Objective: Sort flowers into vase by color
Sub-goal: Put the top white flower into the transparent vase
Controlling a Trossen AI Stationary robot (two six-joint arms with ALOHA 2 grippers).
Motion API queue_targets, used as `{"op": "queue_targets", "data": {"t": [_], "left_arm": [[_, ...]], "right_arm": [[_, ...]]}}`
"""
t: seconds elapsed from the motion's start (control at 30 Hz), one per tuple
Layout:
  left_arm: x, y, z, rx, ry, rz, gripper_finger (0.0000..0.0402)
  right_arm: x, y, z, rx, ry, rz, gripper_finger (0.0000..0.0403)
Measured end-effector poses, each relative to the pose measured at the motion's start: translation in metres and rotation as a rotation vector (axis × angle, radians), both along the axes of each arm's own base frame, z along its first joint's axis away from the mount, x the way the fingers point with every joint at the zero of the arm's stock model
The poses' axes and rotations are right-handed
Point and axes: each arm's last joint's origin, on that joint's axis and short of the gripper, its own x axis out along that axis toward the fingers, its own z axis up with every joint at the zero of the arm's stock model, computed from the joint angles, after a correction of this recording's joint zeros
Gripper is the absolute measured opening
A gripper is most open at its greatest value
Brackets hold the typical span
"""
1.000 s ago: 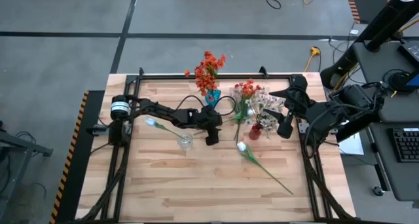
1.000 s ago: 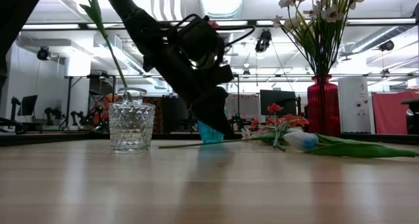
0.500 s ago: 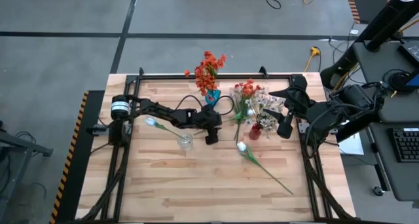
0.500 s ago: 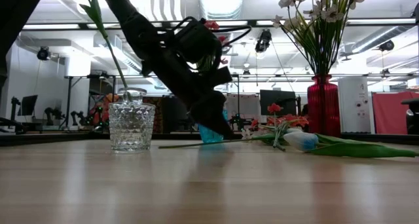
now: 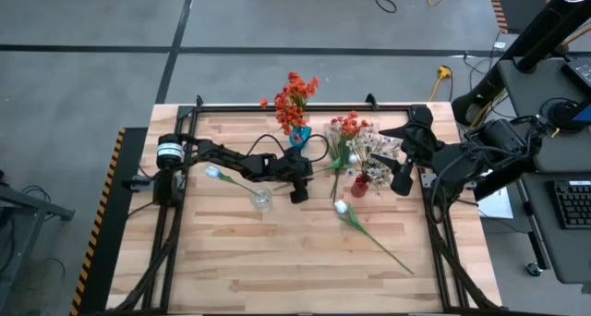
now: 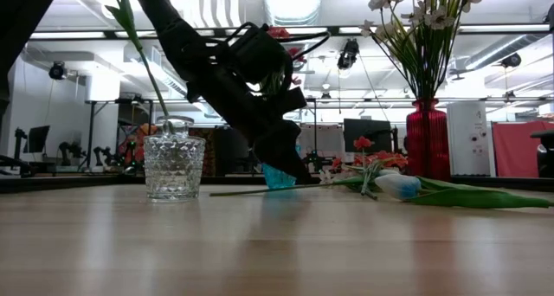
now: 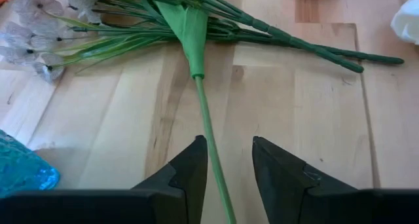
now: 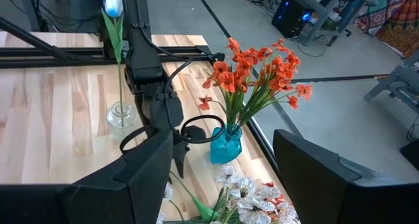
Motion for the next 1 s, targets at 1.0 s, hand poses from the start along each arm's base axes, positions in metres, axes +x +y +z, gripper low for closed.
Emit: {"op": "queue_targets", "data": {"t": [1.0], "left_arm": [[-0.011, 0.001, -0.013, -0.020, 0.032, 0.033, 0.0104]], "right_arm": [[0.000, 0.000, 0.000, 0.002, -0.003, 0.000, 0.0256]]}}
